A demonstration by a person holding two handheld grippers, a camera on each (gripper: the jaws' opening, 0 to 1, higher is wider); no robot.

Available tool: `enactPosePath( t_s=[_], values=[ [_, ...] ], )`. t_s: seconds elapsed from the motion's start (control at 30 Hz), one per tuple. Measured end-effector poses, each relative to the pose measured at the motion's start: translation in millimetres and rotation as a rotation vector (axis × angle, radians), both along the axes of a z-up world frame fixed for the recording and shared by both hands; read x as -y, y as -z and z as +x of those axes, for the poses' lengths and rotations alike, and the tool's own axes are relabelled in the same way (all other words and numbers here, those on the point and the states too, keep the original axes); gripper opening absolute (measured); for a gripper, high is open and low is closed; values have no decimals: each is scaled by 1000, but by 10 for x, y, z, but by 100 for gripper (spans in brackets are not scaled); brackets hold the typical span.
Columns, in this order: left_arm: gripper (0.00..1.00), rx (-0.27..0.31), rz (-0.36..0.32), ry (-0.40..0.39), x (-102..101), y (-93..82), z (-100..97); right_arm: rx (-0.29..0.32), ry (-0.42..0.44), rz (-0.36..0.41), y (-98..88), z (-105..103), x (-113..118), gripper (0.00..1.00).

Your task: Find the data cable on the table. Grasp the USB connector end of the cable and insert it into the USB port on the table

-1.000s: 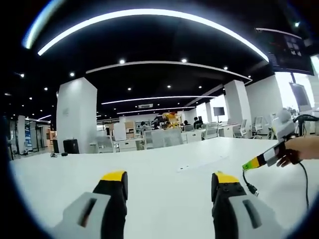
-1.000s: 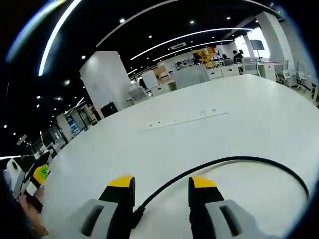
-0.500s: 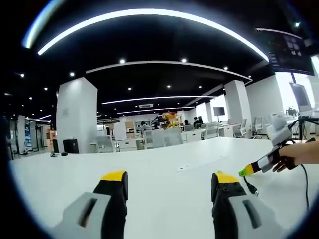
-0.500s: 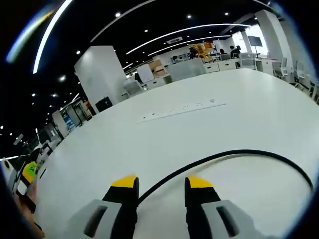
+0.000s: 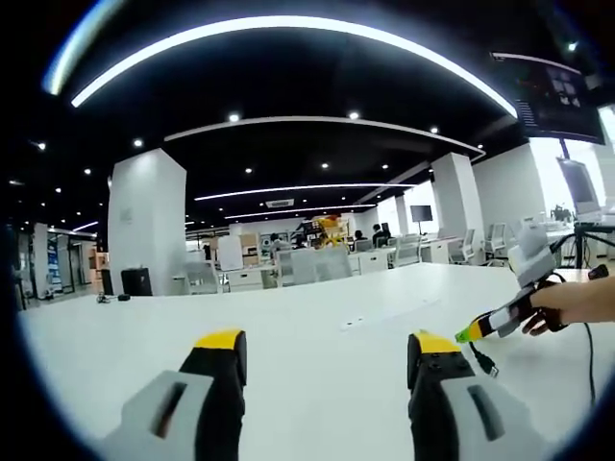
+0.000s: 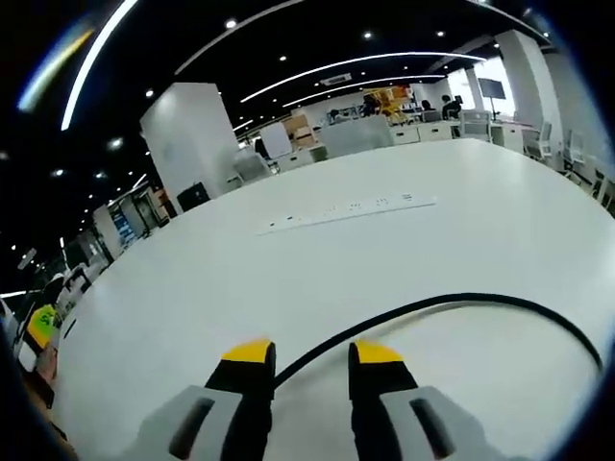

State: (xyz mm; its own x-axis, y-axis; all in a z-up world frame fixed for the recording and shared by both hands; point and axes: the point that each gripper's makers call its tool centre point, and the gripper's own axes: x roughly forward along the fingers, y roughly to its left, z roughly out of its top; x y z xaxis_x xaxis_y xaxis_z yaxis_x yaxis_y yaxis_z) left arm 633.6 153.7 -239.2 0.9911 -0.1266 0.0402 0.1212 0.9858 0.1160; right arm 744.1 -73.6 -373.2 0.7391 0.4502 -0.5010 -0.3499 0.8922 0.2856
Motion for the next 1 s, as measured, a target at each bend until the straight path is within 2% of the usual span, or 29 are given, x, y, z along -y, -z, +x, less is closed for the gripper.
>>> enactPosePath(
  t_s=[0.2,0.47,0.67,1.0],
  values=[
    [68,-3,3,0,9,4,-5,23,32,-10,7,30,47,24],
    [68,-8,5,-5,1,10,-9,2,74,71,8,69,99,18],
    [68,-8,8,-9,-8,6,-6,-31,119,193,9,86,121,13],
    [68,-16,17,-6,0,31,7,-48,111,271,16,60,80,9]
  ],
)
